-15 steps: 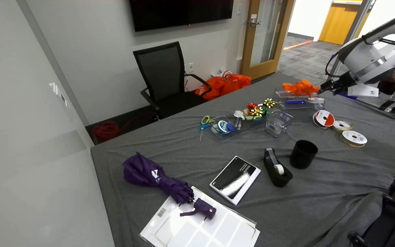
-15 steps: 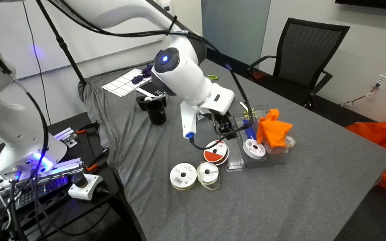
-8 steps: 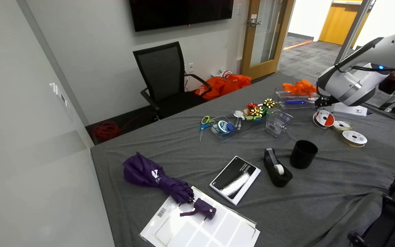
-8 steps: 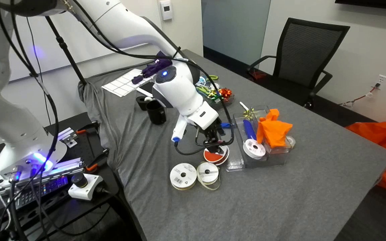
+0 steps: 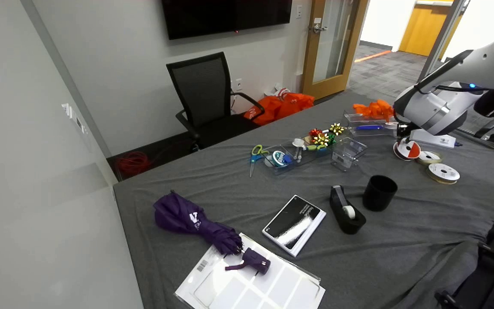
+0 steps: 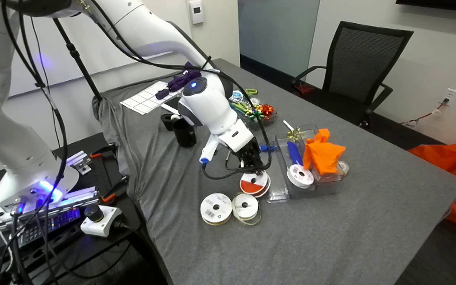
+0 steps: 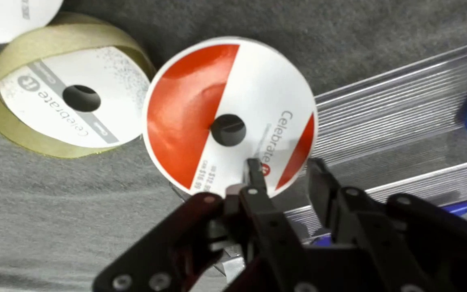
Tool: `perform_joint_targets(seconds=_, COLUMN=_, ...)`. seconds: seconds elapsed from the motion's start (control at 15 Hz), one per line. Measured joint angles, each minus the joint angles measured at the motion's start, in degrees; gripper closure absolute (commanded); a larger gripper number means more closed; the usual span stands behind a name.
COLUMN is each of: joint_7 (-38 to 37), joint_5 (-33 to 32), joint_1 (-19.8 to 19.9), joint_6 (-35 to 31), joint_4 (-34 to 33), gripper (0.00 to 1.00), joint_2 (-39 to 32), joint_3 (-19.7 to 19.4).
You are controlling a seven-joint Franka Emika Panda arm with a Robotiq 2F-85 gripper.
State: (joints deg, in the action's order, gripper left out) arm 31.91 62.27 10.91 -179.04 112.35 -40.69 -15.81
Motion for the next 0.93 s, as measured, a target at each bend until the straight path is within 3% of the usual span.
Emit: perform_joint_targets(seconds=0.93, joint_7=2.28, joint_5=-0.42, joint_1=2.93, joint_6=2.39, joint_4=-0.24, gripper=1.0, joint_2=1.32, joint_3=-0.22)
